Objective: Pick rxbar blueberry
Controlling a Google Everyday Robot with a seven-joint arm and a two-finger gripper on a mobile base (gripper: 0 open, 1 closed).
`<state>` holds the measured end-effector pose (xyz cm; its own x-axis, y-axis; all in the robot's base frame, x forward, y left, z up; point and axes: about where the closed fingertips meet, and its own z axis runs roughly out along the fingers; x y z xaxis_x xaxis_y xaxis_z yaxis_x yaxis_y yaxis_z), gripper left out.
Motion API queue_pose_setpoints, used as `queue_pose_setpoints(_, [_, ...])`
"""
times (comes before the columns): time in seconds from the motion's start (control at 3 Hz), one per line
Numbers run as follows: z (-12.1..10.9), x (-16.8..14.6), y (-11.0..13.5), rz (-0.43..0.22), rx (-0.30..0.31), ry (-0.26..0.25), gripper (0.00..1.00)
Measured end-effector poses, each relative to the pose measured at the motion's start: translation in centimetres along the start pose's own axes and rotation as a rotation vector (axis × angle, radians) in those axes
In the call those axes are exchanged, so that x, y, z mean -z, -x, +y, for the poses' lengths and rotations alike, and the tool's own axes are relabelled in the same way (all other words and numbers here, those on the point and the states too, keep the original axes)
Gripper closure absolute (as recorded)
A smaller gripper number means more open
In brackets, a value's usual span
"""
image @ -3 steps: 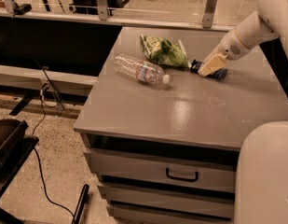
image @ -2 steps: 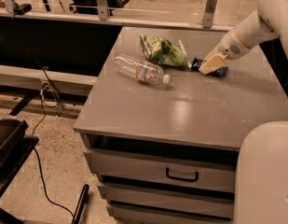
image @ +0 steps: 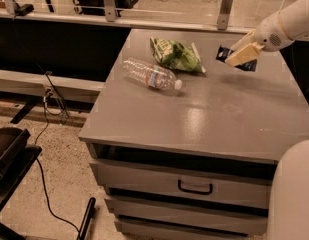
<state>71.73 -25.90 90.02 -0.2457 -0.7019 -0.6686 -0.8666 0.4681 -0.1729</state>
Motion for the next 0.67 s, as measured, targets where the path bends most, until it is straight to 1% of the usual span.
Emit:
queue_pose_setpoints(0.33, [1.11,3.05,1.90,-0.057,0.063,0.024,1.00])
queue_pose_setpoints(0.67, [1.29,3.22,2.05,-0.059,0.067,0.031,1.00])
